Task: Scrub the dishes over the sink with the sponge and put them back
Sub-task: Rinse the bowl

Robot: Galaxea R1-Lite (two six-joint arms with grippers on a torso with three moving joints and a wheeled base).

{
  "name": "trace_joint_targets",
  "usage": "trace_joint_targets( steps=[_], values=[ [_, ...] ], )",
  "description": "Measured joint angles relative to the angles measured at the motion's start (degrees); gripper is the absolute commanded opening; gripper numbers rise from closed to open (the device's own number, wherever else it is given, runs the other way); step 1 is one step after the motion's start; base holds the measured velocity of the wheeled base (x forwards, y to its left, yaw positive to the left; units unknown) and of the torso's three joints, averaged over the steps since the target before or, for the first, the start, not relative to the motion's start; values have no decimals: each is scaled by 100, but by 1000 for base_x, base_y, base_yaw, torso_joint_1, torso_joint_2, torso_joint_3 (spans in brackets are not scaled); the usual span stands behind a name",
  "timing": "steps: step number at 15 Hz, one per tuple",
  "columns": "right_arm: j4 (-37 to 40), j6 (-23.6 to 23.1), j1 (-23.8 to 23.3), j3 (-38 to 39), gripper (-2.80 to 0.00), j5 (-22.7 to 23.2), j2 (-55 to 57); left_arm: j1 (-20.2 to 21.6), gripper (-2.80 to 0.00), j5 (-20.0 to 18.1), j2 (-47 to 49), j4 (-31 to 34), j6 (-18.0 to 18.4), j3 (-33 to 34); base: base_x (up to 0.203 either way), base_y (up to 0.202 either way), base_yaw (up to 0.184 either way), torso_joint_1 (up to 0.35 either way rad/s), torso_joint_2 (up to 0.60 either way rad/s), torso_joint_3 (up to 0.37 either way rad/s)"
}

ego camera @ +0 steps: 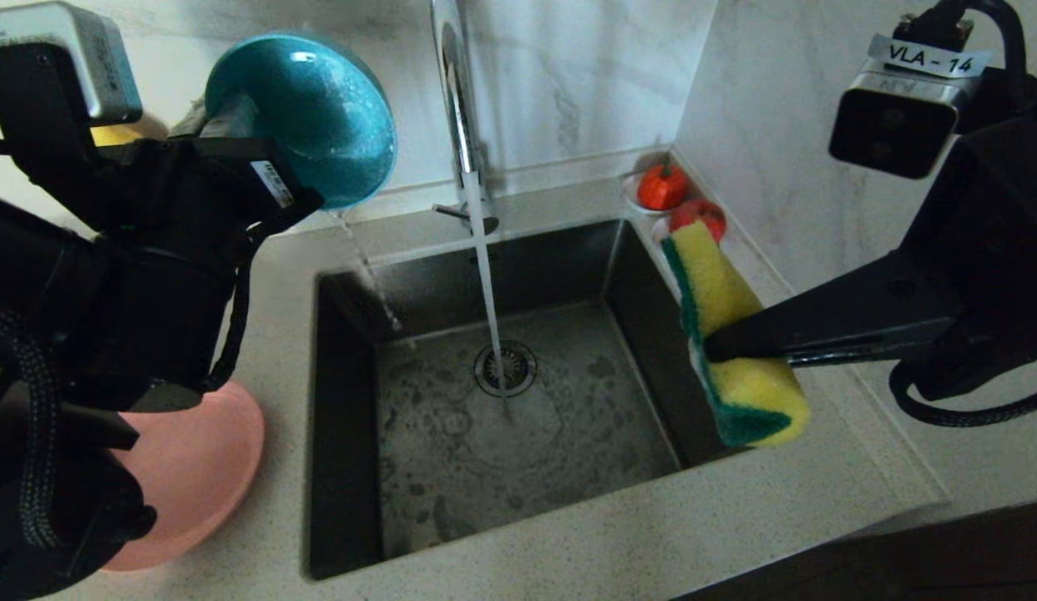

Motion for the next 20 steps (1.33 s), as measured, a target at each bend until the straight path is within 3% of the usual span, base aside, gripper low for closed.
trace_joint_targets(
  steps=[8,14,20],
  values=[
    [-7,-6,-29,-4,-280,0,-4,50,-280,-173,-105,1,126,-339,0,0,0,0,0,0],
    [37,-3,-29,6,-280,0,-13,87,-280,-11,-83,85,13,-118,0,0,0,0,0,0],
    [225,2,-45,105,-280,0,-202,138,-280,506,-163,1854,-638,276,0,0,0,0,0,0]
  ],
)
